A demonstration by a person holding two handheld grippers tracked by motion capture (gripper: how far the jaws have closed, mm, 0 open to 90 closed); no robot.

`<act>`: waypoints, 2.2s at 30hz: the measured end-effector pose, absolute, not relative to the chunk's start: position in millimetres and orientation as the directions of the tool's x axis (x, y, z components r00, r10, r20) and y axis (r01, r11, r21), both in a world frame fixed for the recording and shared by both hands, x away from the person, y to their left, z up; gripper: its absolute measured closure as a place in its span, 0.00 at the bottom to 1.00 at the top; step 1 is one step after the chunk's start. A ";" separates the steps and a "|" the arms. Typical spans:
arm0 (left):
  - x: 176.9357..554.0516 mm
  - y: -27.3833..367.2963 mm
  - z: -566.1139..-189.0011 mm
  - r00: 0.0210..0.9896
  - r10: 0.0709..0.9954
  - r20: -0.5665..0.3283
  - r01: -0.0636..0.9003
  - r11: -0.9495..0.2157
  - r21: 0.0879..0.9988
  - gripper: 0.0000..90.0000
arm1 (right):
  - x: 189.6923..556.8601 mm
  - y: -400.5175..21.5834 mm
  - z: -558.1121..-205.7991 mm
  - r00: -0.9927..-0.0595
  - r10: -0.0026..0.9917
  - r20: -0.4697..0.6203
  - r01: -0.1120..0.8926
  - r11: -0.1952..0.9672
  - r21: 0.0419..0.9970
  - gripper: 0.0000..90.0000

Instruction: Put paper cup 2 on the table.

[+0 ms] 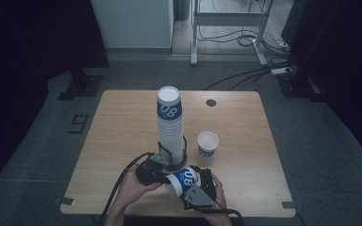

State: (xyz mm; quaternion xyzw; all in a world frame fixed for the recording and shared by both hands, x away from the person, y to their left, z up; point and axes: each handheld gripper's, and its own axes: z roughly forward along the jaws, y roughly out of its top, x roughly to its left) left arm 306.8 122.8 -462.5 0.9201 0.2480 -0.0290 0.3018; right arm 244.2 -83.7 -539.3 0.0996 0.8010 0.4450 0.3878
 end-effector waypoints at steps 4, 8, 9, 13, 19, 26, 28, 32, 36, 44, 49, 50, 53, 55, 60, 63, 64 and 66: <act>307.7 123.7 -464.2 0.866 0.449 -0.222 0.492 -0.683 0.540 0.93 | 244.0 -82.6 -541.0 -0.675 0.510 -0.533 -0.187 0.582 0.792 0.01; 308.1 123.7 -464.4 0.857 0.459 -0.233 0.507 -0.678 0.532 0.92 | 243.5 -81.1 -540.4 -0.667 0.509 -0.545 -0.186 0.594 0.783 0.01; 307.9 123.5 -464.0 0.858 0.460 -0.229 0.506 -0.678 0.533 0.93 | 243.7 -80.7 -540.3 -0.668 0.507 -0.545 -0.187 0.595 0.782 0.01; 308.0 123.0 -463.8 0.861 0.450 -0.236 0.503 -0.686 0.526 0.93 | 243.9 -79.6 -539.9 -0.656 0.502 -0.563 -0.193 0.609 0.769 0.01; 309.4 124.9 -464.4 0.850 0.457 -0.261 0.523 -0.675 0.520 0.93 | 241.6 -79.7 -538.5 -0.638 0.477 -0.605 -0.240 0.623 0.744 0.02; 309.7 125.7 -467.5 0.841 0.468 -0.271 0.536 -0.654 0.534 0.93 | 242.0 -78.2 -539.7 -0.642 0.478 -0.600 -0.226 0.630 0.743 0.02; 310.2 126.9 -467.8 0.839 0.472 -0.271 0.539 -0.647 0.540 0.93 | 241.8 -78.4 -539.7 -0.642 0.479 -0.598 -0.227 0.627 0.745 0.03; 310.7 131.1 -467.0 0.827 0.485 -0.284 0.552 -0.604 0.575 0.92 | 240.5 -80.2 -538.0 -0.642 0.487 -0.592 -0.221 0.622 0.751 0.04; 310.4 135.2 -464.0 0.820 0.495 -0.289 0.557 -0.572 0.602 0.93 | 240.3 -81.7 -540.1 -0.648 0.486 -0.586 -0.206 0.629 0.750 0.11; 308.9 131.1 -464.9 0.821 0.491 -0.290 0.557 -0.580 0.594 0.95 | 241.2 -78.3 -538.0 -0.655 0.480 -0.583 -0.220 0.617 0.755 0.14; 308.0 127.9 -467.4 0.828 0.482 -0.286 0.547 -0.587 0.597 0.95 | 239.1 -72.3 -535.3 -0.668 0.458 -0.586 -0.237 0.616 0.751 0.15; 307.8 128.0 -467.7 0.824 0.487 -0.288 0.552 -0.579 0.600 0.96 | 239.8 -72.3 -535.3 -0.673 0.465 -0.574 -0.227 0.610 0.760 0.14; 308.4 128.0 -467.7 0.821 0.487 -0.297 0.557 -0.571 0.603 0.96 | 240.0 -72.6 -535.2 -0.681 0.480 -0.553 -0.217 0.589 0.779 0.14; 308.6 127.1 -468.0 0.821 0.483 -0.305 0.559 -0.569 0.603 0.96 | 239.7 -72.4 -534.5 -0.686 0.485 -0.542 -0.213 0.578 0.787 0.13; 308.6 122.4 -468.8 0.822 0.478 -0.310 0.560 -0.575 0.597 0.96 | 237.3 -71.1 -532.6 -0.684 0.482 -0.547 -0.234 0.565 0.791 0.12; 308.9 121.4 -469.2 0.822 0.478 -0.308 0.559 -0.579 0.593 0.96 | 235.2 -67.5 -531.7 -0.682 0.476 -0.555 -0.244 0.567 0.786 0.11; 308.7 121.7 -469.1 0.823 0.478 -0.307 0.558 -0.578 0.595 0.96 | 234.9 -66.9 -531.6 -0.680 0.477 -0.556 -0.247 0.565 0.787 0.11; 308.9 122.3 -468.9 0.819 0.481 -0.312 0.563 -0.575 0.594 0.96 | 235.0 -66.4 -531.1 -0.681 0.478 -0.555 -0.252 0.559 0.790 0.11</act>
